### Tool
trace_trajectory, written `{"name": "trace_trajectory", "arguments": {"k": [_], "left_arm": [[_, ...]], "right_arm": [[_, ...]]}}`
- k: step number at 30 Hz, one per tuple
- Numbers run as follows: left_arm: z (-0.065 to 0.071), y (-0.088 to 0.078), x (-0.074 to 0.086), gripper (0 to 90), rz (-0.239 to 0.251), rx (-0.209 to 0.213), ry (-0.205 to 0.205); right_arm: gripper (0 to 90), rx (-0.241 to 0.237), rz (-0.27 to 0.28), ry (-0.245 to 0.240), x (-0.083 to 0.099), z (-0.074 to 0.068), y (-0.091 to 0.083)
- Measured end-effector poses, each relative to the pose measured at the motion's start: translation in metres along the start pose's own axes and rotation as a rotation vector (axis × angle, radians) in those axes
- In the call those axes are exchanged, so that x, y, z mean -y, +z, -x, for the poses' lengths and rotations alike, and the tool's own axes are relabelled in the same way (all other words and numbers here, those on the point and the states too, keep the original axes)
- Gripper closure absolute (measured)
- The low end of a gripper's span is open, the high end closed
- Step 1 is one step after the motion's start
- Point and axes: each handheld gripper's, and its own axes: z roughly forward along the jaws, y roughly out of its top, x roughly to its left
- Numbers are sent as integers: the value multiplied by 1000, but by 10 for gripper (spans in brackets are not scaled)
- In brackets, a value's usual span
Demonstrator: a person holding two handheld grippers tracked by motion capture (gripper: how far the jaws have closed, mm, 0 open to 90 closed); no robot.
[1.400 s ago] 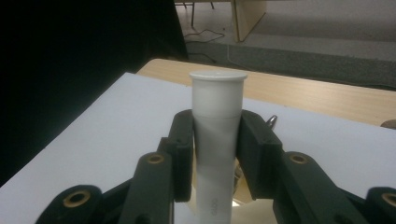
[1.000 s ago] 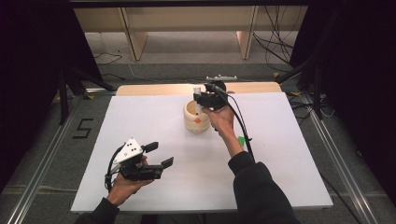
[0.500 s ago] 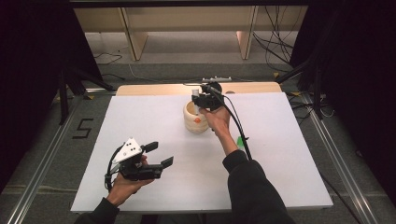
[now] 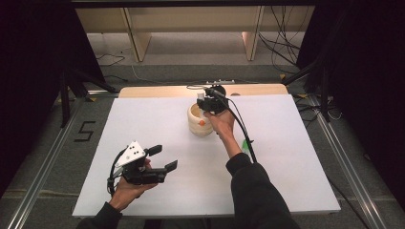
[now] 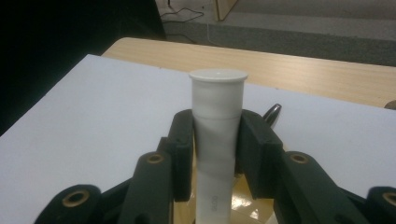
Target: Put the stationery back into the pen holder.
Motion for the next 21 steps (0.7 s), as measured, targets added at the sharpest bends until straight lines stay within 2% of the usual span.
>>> {"name": "trace_trajectory", "arguments": {"k": [2, 5, 7, 10, 13, 15, 18, 19, 20, 21], "left_arm": [[0, 0, 0, 180, 2, 1, -1], [0, 0, 0, 180, 2, 2, -1], [0, 0, 0, 180, 2, 2, -1], [-1, 0, 0, 180, 0, 1, 2], [0, 0, 0, 180, -1, 1, -3], [0, 0, 0, 180, -1, -1, -3], [0, 1, 0, 180, -2, -2, -2], [0, 1, 0, 180, -2, -2, -2], [1, 2, 0, 180, 1, -3, -5], [1, 2, 0, 181, -3, -3, -2]], "right_arm": [[663, 0, -4, -5, 1, 0, 1], [493, -40, -18, 20, 0, 1, 1], [432, -36, 2, 22, -2, 2, -6], [372, -78, 23, 13, -8, 7, -20], [343, -68, 31, -16, -11, 11, -37], [316, -71, 13, -32, -11, 18, -51], [302, -56, -10, -29, -8, 29, -68], [302, -56, -10, -29, -8, 29, -68], [287, -32, -53, -30, -4, 36, -76], [282, -12, -72, -32, -2, 38, -78]]}}
